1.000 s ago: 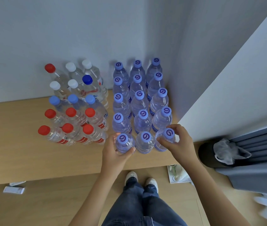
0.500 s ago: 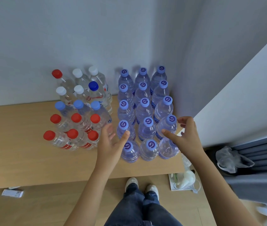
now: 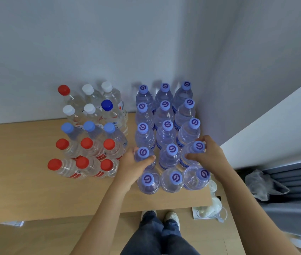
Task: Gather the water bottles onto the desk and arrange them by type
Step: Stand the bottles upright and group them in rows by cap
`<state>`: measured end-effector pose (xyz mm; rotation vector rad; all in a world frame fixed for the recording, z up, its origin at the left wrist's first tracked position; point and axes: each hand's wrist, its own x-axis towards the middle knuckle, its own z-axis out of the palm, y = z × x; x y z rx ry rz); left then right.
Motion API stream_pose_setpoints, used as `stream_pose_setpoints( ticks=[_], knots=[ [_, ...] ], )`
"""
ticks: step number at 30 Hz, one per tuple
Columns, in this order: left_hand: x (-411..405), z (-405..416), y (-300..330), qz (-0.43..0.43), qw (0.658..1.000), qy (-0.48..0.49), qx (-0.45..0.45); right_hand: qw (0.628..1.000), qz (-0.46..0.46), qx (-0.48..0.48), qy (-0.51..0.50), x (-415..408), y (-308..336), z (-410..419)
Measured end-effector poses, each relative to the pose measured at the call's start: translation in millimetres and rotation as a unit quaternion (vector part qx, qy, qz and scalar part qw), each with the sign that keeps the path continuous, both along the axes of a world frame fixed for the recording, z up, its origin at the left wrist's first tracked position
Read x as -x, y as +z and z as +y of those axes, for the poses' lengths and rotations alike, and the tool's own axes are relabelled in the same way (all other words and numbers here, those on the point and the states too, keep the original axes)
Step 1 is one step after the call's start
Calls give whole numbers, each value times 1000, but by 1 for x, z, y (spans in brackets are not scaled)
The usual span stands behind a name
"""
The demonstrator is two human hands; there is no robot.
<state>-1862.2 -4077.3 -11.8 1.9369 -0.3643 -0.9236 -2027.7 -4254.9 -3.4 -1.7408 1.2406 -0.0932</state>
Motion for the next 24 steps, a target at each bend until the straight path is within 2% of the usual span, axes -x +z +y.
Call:
stream_pose_setpoints(
  ticks=[10, 14, 19, 24],
  knots=[
    [-1, -4, -4, 10, 1000, -17, -5, 1000, 32, 0, -1, -4, 2, 0],
    [-5, -4, 6, 30, 998, -54, -10, 999, 15, -29, 4, -5, 10, 0],
    [-15, -7, 20, 0, 1000, -31, -4, 1000, -9, 11, -28, -14, 22, -4],
    [-34, -22, 19, -1, 999, -37, -1, 999, -19, 11, -40, -31, 26, -15]
  ],
)
